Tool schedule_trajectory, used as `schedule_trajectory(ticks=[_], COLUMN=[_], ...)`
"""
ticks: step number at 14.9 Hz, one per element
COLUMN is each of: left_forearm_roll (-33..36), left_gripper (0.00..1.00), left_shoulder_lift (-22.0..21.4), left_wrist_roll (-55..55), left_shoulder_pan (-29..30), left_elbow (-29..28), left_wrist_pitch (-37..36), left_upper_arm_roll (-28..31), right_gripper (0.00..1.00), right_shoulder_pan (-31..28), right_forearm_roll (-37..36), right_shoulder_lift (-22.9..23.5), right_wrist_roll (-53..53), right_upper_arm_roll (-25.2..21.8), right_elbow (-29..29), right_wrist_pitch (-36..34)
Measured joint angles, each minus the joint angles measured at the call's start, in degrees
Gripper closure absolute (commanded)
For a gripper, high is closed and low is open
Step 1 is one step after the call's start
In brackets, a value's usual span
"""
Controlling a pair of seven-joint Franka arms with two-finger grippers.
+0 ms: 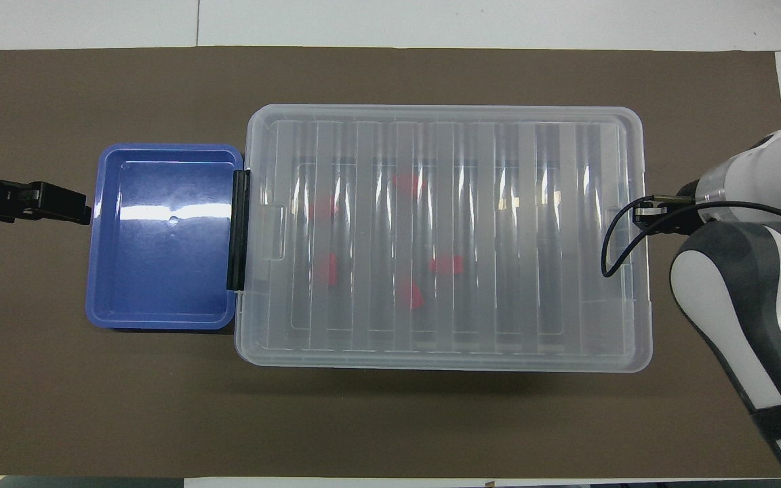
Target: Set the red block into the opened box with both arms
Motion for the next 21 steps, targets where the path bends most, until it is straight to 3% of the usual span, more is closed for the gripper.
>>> schedule_trajectory(ticks=[7,8,9,10,13,21], left_forearm_roll=[0.0,0.0,0.0,0.0,0.0,0.0], left_gripper=[0.0,0.0,0.0,0.0,0.0,0.0], left_shoulder_lift=[0.0,0.0,0.0,0.0,0.0,0.0], left_wrist_roll=[0.0,0.0,0.0,0.0,0.0,0.0], left_shoulder_pan=[0.0,0.0,0.0,0.0,0.0,0.0], left_elbow=[0.0,0.0,0.0,0.0,0.0,0.0], left_wrist_pitch=[0.0,0.0,0.0,0.0,0.0,0.0], left_upper_arm_roll=[0.04,0.04,0.04,0.04,0.04,0.04], right_gripper=[1.0,0.72,0.14,0.0,0.0,0.0], right_shoulder_pan=[-2.42,-2.74,-2.77,-2.74,-3.3,-4.23], right_forearm_roll=[-0.08,-0.08,-0.08,-0.08,-0.08,-0.08], right_shoulder_lift=[-1.48,-1.6,-1.66,-1.73,-1.75,-0.74], right_wrist_roll=[-3.72,-3.91,-3.93,-3.93,-3.96,-4.57], right_upper_arm_roll=[-0.63,-0.64,-0.67,-0.65,-0.67,-0.67], right_elbow=[18.95,20.68,21.94,22.45,22.19,21.33], right_wrist_pitch=[-24.45,-26.91,-29.05,-30.67,-31.32,-24.21])
